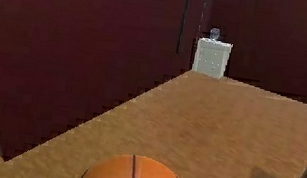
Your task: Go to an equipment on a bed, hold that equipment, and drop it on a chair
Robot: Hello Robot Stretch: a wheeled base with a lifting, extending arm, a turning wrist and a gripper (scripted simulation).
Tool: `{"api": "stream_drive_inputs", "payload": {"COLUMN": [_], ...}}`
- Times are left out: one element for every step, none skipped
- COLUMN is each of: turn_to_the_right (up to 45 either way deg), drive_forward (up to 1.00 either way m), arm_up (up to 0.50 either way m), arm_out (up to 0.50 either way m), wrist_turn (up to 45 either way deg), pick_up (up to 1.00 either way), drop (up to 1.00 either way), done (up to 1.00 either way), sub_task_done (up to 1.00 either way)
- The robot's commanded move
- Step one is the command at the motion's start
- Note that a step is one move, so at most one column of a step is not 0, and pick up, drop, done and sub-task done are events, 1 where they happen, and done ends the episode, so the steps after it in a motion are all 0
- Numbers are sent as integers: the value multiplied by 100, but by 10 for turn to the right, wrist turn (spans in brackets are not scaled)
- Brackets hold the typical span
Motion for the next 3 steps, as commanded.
{"api": "stream_drive_inputs", "payload": {"turn_to_the_right": [0, 300, 0], "drive_forward": [50, 0, 100], "arm_up": [0, 0, 0], "arm_out": [0, 0, 0], "wrist_turn": [0, 0, 0], "pick_up": [0, 0, 0], "drop": [0, 0, 0], "done": [0, 0, 0], "sub_task_done": [0, 0, 0]}}
